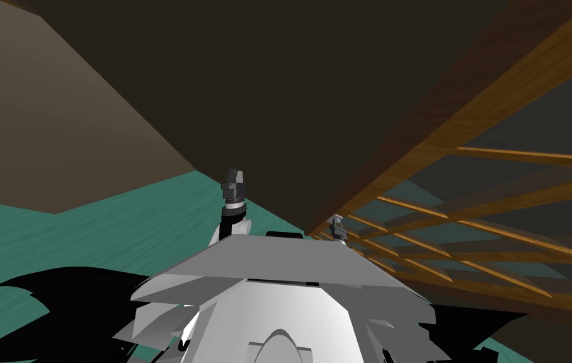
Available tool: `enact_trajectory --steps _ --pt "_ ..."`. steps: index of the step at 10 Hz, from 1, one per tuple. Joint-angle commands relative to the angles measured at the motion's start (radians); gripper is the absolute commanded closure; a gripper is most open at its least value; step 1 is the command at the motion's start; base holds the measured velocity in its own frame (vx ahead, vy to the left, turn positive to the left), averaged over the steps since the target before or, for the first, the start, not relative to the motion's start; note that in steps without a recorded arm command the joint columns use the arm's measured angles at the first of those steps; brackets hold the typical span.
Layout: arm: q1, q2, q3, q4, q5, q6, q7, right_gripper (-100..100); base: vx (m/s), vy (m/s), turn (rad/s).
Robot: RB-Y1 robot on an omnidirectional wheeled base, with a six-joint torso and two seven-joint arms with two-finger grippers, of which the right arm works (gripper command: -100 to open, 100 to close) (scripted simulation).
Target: Pull the door open
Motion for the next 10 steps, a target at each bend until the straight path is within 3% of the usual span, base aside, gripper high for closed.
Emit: enact_trajectory --steps 1,7,9,10 --pt "0.008 -0.01 0.015 -0.003 0.009 -0.007 -0.014 100 -0.107 -0.001 0.069" --pt "0.047 -0.058 0.088 -0.02 0.05 -0.041 -0.081 100 -0.214 -0.008 0.093" --pt "0.049 -0.06 0.088 -0.023 0.051 -0.04 -0.08 100 -0.159 -0.004 0.042" --pt "0.059 -0.071 0.107 -0.018 0.063 -0.056 -0.097 100 -0.153 0.001 0.113"
